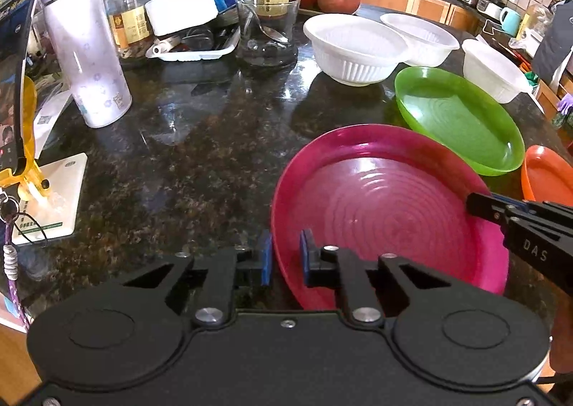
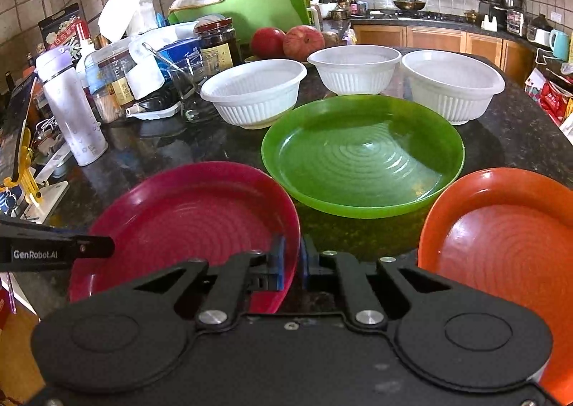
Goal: Organize plates and bowls
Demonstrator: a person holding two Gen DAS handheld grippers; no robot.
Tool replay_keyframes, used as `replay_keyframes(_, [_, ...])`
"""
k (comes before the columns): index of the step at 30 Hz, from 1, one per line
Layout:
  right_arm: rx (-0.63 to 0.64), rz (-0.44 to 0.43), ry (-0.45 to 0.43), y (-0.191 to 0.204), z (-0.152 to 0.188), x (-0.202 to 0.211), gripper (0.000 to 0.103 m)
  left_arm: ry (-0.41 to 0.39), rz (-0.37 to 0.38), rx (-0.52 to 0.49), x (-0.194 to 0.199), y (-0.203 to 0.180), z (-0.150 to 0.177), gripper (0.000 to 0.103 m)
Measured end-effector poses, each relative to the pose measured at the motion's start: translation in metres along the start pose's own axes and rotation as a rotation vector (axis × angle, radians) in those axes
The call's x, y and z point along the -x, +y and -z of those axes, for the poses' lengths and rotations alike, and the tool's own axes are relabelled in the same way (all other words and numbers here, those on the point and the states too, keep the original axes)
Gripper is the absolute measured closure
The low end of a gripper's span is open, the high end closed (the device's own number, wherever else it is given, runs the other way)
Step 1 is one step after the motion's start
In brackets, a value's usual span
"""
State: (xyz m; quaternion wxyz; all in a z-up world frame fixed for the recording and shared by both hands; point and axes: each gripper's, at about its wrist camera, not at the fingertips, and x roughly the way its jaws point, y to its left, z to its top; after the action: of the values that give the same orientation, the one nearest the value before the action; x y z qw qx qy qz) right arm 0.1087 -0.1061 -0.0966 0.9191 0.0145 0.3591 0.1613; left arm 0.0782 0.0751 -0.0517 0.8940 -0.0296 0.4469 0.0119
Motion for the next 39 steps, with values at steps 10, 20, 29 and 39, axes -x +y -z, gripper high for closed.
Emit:
replay_keyframes(10, [0.014, 0.003, -0.01, 0.011, -0.002, 0.007, 0.092, 0.009, 0.009, 0.026, 0.003, 0.008, 0.002, 0.088])
replay_keyframes(20, [0.055, -0.047, -0.017, 0.044, -0.013, -0.001, 0.092, -0.045, -0.055, 0.054, 0.021, 0.034, -0.001, 0.088])
replay_keyframes(29, [0.108, -0.087, -0.015, 0.079, -0.02, -0.011, 0.092, -0.057, -0.114, 0.086, 0.023, 0.067, -0.003, 0.087])
replay_keyframes(39, [0.091, -0.009, -0.003, 0.09, -0.024, -0.025, 0.09, -0.039, -0.1, 0.043, 0.009, 0.077, -0.006, 0.087])
